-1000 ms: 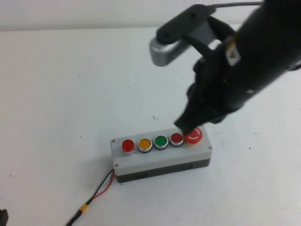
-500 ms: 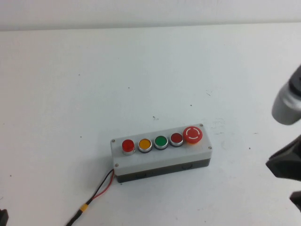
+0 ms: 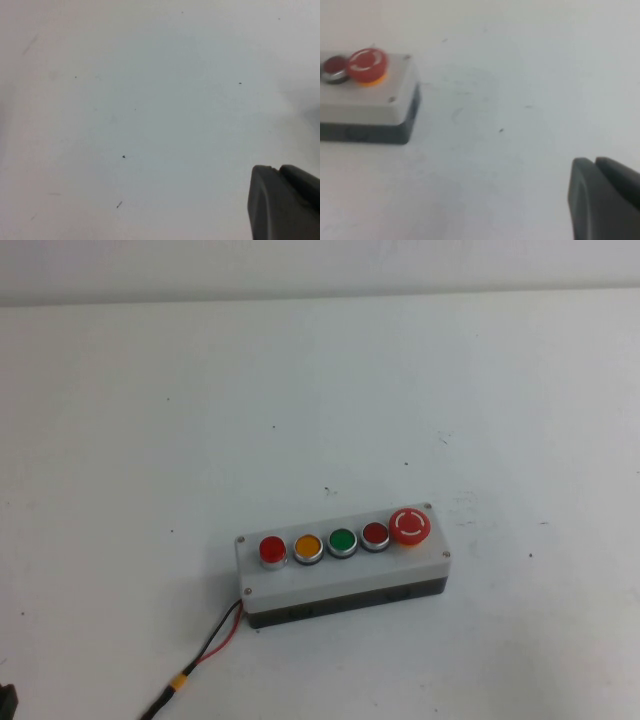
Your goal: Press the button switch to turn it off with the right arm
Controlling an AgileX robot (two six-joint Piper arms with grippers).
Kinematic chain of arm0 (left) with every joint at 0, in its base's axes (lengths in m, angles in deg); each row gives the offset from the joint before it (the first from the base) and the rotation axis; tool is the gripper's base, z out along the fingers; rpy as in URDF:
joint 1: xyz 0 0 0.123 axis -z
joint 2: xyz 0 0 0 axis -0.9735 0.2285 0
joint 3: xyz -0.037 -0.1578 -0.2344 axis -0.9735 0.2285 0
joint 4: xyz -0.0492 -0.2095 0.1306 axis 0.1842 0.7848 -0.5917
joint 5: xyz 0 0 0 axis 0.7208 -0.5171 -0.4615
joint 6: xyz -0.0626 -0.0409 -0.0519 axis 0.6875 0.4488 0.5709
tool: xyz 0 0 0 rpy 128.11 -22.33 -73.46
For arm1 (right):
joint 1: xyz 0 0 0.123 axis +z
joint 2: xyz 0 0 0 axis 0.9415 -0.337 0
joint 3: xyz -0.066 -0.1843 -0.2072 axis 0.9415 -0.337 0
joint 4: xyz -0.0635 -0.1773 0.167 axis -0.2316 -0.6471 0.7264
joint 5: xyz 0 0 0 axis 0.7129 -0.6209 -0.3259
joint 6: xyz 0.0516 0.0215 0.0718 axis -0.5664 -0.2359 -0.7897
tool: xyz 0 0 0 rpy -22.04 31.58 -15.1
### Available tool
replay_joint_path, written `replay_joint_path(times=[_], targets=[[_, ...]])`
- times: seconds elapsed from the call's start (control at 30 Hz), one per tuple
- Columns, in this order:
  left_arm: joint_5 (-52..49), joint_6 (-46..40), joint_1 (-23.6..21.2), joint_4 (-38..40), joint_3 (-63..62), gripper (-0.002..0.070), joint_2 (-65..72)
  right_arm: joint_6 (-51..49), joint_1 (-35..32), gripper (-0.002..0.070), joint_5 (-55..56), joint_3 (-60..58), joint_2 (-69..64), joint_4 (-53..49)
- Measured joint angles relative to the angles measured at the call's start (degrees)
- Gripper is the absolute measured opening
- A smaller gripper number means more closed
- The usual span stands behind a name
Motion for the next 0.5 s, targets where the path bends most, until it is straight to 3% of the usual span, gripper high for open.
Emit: replay_joint_path(times=[0.23,0.33,0.5], targets=[[0.0,0.0,0.0,0.0,0.0,-0.0002,0.0,0.0,-10.6,-0.0016,29.9,-19.6,13.2,0.1],[0.0,0.0,0.0,0.0,0.0,-0.0002,0.0,0.0,-12.0,-0.0016,30.2,-20.8,17.2,2.2],[0.0,0.0,0.0,0.0,0.0,-0.0002,0.0,0.0,-12.2,-0.0016,20.4,-21.0,24.1,4.2]])
